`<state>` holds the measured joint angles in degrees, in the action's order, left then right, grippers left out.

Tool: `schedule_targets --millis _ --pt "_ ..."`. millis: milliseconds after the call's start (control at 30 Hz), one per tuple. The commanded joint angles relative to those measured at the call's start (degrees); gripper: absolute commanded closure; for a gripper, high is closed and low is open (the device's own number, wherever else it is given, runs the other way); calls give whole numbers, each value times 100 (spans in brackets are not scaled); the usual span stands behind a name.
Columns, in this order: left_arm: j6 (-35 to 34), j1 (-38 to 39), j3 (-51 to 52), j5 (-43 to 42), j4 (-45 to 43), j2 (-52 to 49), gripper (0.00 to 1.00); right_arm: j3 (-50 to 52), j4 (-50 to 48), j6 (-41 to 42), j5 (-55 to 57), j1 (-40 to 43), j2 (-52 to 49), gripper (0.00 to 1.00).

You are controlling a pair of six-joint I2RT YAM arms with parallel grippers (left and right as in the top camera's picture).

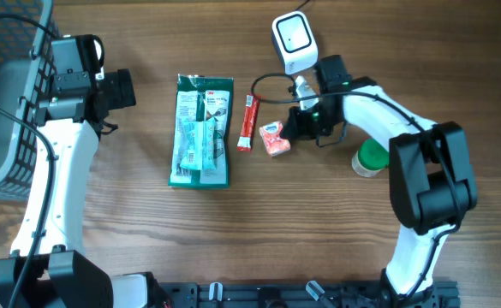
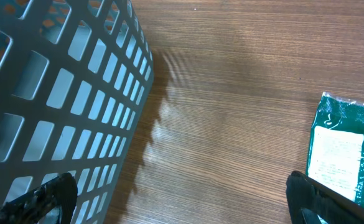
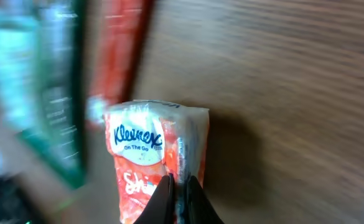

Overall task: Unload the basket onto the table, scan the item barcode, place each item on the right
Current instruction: 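Lift the tissue pack with the right gripper and turn it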

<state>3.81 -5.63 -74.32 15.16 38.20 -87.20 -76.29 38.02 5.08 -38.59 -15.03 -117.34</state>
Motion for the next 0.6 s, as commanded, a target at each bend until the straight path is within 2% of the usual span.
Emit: schedule_targets --millis 0,133,267,400,567 --pt "44 -2 -13 11 -15 9 0 20 315 -992 -2765 529 280 96" --pt "44 -2 -13 11 -15 9 0 20 1193 -2114 -4640 905 356 96" --pt "44 -2 -13 11 -15 9 0 20 1993 -2907 -4828 990 356 96" --pt "44 -2 -13 9 -15 9 0 20 3191 -4072 -5322 992 415 96" --pt "44 -2 -13 9 -15 9 0 20 4478 -5027 -5346 986 885 96"
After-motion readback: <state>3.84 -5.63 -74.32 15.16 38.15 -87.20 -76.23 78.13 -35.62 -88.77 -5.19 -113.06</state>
